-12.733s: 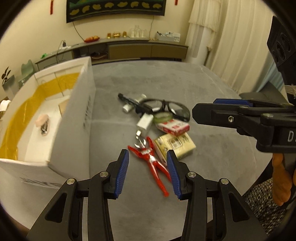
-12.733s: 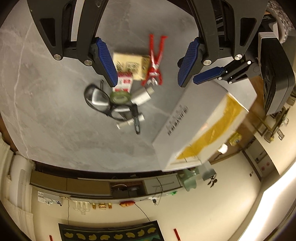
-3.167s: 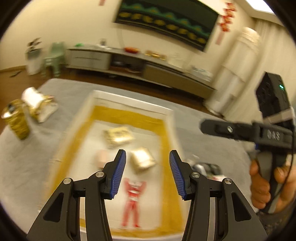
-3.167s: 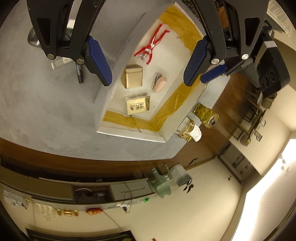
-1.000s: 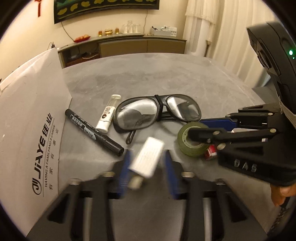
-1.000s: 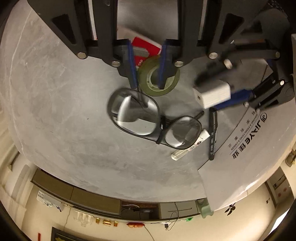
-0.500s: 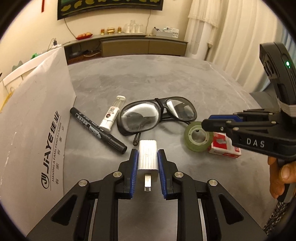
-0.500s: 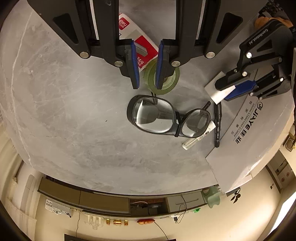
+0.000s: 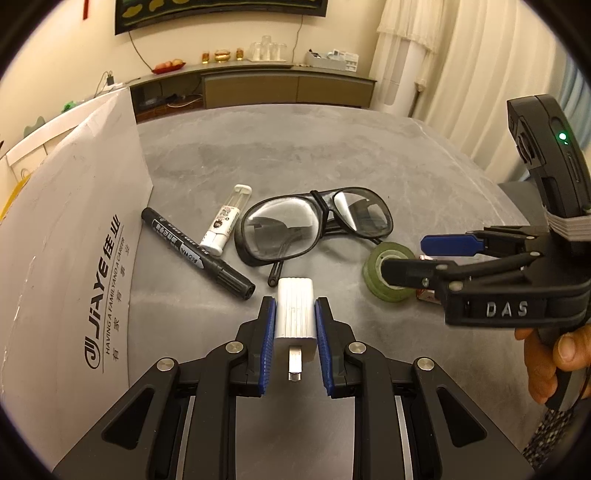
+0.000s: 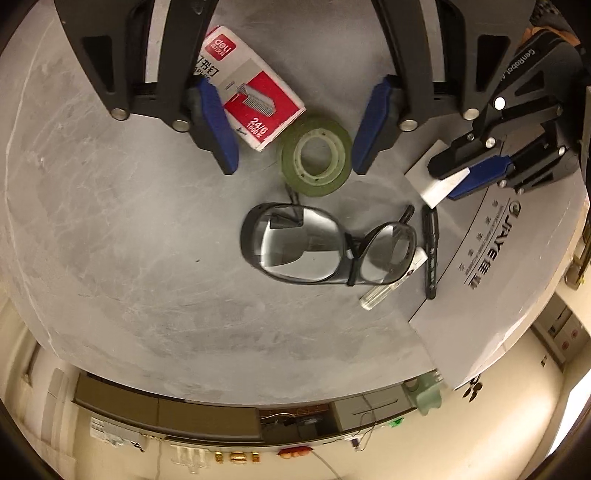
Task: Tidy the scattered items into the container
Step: 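Grasp the white plug charger with the left tool while the right tool grasps the green tape roll, then carry the charger and tape roll with both tools over the white box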
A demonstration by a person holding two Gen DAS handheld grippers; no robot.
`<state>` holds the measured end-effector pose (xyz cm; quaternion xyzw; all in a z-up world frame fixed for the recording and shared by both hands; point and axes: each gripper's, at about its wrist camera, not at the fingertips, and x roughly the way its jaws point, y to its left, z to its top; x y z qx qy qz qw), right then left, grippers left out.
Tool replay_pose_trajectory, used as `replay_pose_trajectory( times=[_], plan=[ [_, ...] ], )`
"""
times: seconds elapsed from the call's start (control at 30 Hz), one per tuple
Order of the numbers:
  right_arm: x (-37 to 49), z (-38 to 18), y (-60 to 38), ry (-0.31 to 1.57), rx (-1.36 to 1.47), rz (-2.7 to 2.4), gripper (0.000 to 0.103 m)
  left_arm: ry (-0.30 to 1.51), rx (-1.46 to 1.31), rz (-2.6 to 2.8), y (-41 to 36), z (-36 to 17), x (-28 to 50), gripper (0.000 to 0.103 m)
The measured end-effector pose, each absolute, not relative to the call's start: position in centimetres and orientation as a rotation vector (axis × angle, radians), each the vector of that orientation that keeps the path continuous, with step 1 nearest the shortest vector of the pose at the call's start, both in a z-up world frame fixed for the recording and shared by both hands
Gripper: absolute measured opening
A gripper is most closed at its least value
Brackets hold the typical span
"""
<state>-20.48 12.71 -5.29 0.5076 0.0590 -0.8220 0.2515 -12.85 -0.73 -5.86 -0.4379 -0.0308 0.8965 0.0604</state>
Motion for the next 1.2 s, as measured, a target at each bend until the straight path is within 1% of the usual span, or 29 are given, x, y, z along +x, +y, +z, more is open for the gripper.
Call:
replay_pose_trajectory(
  times=[0.07, 0.2, 0.23, 0.27, 0.3, 0.37, 0.6, 0.73, 0.77, 0.97, 1.1, 1.2],
  plan=[
    [-20.1, -5.4, 12.3, 0.193, 1.37, -2.235, 0.067, -0.086, -1.332, 2.709, -0.6, -6.0, -12.9, 0.022],
    [-19.3, -6.5, 10.8, 0.365, 1.339, -2.252, 0.066, -0.073, -1.342, 2.704, -0.5, -6.2, -12.8, 0.022],
    [-19.2, -6.5, 10.7, 0.384, 1.326, -2.255, 0.065, -0.07, -1.342, 2.704, -0.5, -6.2, -12.8, 0.022],
    [-19.2, -6.5, 10.7, 0.393, 1.318, -2.256, 0.054, -0.07, -1.34, 2.706, -0.5, -6.2, -12.8, 0.022],
    [-19.3, -6.3, 10.8, 0.376, 1.316, -2.253, 0.05, -0.07, -1.338, 2.707, -0.5, -6.1, -12.7, 0.022],
    [-19.6, -5.7, 11.4, 0.298, 1.316, -2.244, 0.05, -0.07, -1.333, 2.711, -0.5, -6.0, -12.7, 0.022],
    [-20.2, -3.4, 12.5, 0.147, 1.284, -2.264, 0.05, -0.082, -1.308, 2.723, -0.6, -5.5, -12.4, 0.022],
    [-19.7, -2.2, 11.8, 0.136, 1.258, -2.263, 0.05, -0.1, -1.273, 2.723, -0.5, -4.3, -11.9, 0.022],
    [-19.6, -1.9, 11.6, 0.137, 1.25, -2.261, 0.05, -0.102, -1.253, 2.726, -0.3, -3.7, -11.7, 0.02],
    [-18.4, 0.2, 10.9, 0.115, 1.202, -2.265, 0.05, -0.125, -1.139, 2.738, -0.1, -0.3, -9.9, 0.02],
    [-17.8, 1.5, 10.8, 0.091, 1.166, -2.278, 0.05, -0.142, -1.123, 2.749, -0.7, 0.4, -9.2, 0.02],
    [-17.6, 1.4, 10.9, 0.082, 1.172, -2.28, 0.05, -0.183, -1.167, 2.737, -1.5, -0.2, -9.2, 0.015]
  ],
)
